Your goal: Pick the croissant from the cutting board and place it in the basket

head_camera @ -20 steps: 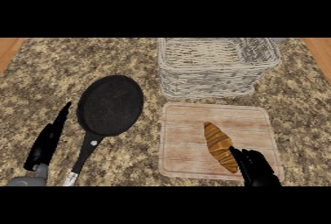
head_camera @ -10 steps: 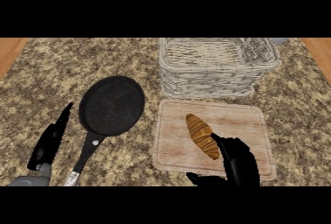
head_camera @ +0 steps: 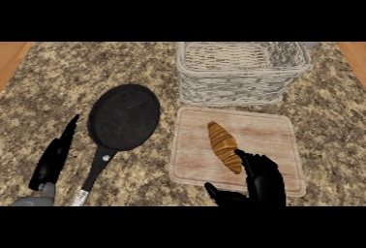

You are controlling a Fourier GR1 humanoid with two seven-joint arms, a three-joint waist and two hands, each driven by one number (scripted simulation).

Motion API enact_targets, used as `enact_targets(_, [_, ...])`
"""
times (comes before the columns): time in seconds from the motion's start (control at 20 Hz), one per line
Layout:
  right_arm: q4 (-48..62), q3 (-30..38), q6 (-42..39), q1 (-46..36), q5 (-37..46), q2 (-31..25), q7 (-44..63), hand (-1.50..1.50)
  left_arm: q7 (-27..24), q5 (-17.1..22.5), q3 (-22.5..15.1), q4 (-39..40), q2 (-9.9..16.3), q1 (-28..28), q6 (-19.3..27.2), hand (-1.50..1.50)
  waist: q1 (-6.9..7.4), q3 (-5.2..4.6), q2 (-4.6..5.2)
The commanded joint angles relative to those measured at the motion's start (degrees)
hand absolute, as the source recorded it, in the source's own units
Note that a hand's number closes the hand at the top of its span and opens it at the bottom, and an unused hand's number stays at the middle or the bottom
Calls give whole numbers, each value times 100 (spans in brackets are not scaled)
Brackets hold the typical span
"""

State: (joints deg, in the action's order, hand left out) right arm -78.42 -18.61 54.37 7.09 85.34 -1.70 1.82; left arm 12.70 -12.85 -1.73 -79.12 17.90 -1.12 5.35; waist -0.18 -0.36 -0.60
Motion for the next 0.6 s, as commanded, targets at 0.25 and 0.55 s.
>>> enact_targets(0.25, [34,1607,-3401,-664,-1226,-948,1097,150,87,81,25,-4,-48,-91,-64,0,17,5,104])
enact_targets(0.55, [-1673,2417,-5355,-1612,-2485,-1921,1226,150,137,-13,-24,-354,-7,308,-82,0,-1,30,27])
